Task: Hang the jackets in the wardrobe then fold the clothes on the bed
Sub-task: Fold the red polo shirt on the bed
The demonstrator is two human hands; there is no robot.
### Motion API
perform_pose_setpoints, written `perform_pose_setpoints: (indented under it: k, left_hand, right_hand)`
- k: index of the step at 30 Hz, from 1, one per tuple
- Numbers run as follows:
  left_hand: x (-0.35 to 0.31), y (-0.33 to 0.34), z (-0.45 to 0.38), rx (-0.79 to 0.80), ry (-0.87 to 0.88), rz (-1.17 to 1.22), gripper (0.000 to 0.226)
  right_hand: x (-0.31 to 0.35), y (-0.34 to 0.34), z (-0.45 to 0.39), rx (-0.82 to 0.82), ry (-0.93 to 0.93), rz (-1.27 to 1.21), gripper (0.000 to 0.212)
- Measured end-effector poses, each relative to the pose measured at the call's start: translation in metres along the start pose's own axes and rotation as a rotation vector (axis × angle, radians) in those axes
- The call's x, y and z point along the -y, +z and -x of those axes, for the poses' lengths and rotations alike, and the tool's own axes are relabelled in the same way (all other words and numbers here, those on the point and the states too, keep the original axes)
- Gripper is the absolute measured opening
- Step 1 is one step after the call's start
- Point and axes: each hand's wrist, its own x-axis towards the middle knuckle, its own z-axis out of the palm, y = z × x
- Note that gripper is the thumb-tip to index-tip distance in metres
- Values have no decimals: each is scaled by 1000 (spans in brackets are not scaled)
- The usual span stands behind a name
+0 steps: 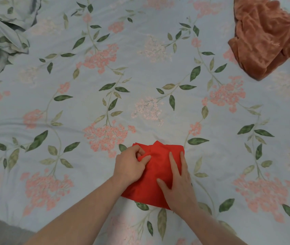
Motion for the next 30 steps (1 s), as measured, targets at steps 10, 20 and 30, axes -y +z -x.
perform_pose_setpoints:
  k: [10,20,30]
  left_hand:
    - [23,-17,4,-198,-192,283,10]
    - [16,0,-5,-85,-230,77,77]
    - [27,-15,-21,334,-243,191,80]
  right_hand:
    - [5,7,-7,42,34,126,104]
    - [3,16,-16,75,118,265,108]
    - [12,20,-32,156,221,407,112]
